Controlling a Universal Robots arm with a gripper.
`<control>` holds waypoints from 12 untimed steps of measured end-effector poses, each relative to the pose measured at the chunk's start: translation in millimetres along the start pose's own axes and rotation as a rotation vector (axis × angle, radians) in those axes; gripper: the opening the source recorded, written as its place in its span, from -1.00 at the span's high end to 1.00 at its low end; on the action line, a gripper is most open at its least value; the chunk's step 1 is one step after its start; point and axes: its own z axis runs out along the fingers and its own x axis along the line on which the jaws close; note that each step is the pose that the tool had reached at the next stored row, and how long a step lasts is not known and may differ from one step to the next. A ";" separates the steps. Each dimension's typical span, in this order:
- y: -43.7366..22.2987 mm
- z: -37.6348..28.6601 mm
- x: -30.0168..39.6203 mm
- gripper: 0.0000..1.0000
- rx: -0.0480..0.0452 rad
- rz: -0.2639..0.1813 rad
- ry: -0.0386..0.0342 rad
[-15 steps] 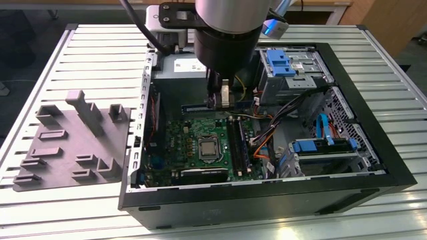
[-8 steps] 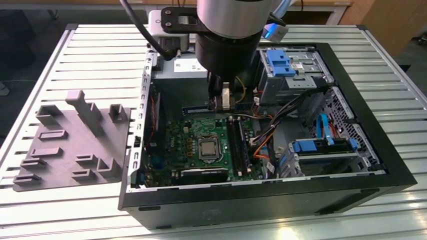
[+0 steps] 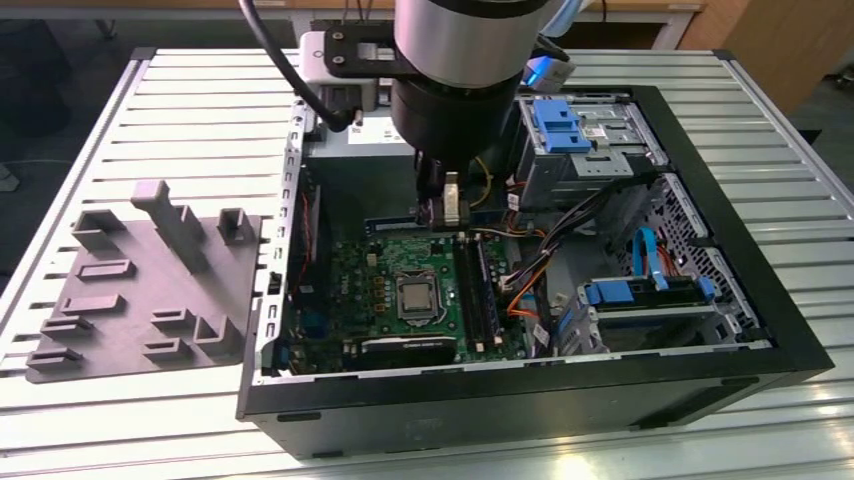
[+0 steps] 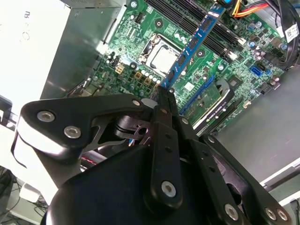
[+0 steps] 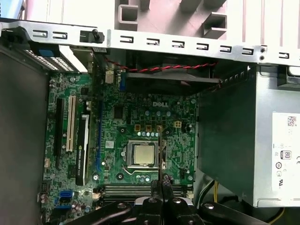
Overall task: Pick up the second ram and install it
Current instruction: 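Pick up the second ram and move it above second insertion slot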
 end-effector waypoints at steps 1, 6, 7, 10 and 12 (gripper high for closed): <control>-0.1 0.7 0.1 0.76 0.0001 0.000 0.0003; -0.3 4.5 0.6 0.76 0.0004 0.003 0.0014; -0.3 5.2 0.7 0.76 0.0003 0.003 0.0015; -0.4 6.7 0.8 0.76 0.0004 0.004 0.0023; -0.5 7.3 0.9 0.76 0.0004 0.004 0.0025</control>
